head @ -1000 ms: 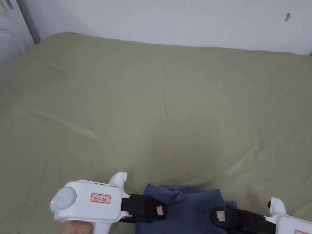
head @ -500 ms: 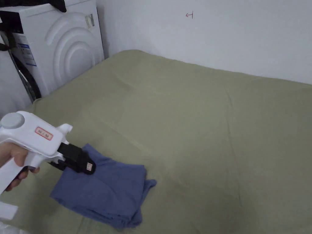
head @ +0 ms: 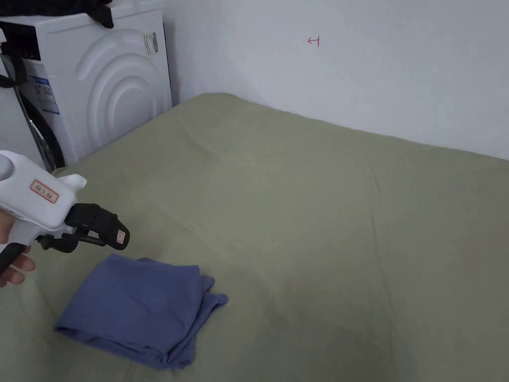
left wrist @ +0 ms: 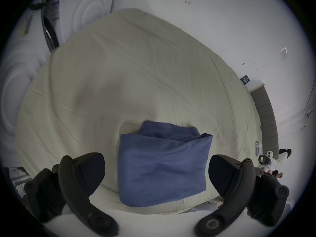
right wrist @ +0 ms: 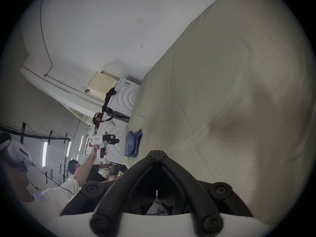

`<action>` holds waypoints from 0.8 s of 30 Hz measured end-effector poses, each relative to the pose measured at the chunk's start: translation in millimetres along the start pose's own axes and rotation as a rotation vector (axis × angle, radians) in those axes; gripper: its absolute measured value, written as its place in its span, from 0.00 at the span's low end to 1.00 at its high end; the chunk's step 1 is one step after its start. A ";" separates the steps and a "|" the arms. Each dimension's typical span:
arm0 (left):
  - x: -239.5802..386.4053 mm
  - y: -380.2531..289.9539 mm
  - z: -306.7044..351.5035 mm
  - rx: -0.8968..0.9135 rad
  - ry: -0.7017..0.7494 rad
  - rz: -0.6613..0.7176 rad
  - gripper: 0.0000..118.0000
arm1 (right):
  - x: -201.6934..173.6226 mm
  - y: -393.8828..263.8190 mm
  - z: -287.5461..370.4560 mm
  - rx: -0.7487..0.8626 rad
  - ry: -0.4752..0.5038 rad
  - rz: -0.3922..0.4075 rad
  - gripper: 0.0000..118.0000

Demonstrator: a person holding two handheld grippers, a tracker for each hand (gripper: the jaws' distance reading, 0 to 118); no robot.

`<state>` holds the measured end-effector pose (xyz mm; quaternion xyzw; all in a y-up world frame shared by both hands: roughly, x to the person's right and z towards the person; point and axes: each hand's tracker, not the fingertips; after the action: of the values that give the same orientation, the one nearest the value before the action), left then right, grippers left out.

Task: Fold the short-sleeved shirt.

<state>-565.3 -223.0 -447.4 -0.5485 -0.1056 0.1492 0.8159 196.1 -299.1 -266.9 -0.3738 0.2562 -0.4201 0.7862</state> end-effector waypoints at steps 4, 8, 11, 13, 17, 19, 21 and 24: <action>57.4 -22.1 16.2 0.089 0.009 -0.080 0.96 | -13.6 8.4 16.6 0.030 0.003 0.062 0.01; 147.4 -59.2 19.7 0.282 -0.045 -0.128 0.00 | -48.2 19.9 41.0 0.154 -0.148 0.250 0.01; 235.3 -95.9 18.5 0.422 -0.063 -0.225 0.00 | -65.8 26.3 62.6 0.320 -0.377 0.460 0.01; 279.3 -113.6 14.2 0.469 -0.080 -0.266 0.00 | -106.8 15.9 67.5 0.428 -0.513 0.568 0.01; 376.5 -159.8 14.6 0.719 0.027 -0.414 0.00 | -140.4 2.8 79.2 0.607 -0.661 0.717 0.01; 407.3 -179.2 10.8 0.742 -0.019 -0.341 0.00 | -154.9 -5.9 85.8 0.693 -0.713 0.757 0.01; 442.5 -198.5 10.6 0.813 0.014 -0.362 0.00 | -163.8 -12.4 91.1 0.744 -0.747 0.805 0.01; 474.8 -214.4 19.2 0.944 0.121 -0.456 0.00 | -177.5 -24.9 97.8 0.814 -0.839 0.896 0.01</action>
<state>-101.3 -111.6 -237.3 -0.0922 -0.0962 -0.0326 0.9905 163.0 -120.6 -173.4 -0.0410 -0.1144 0.0581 0.9909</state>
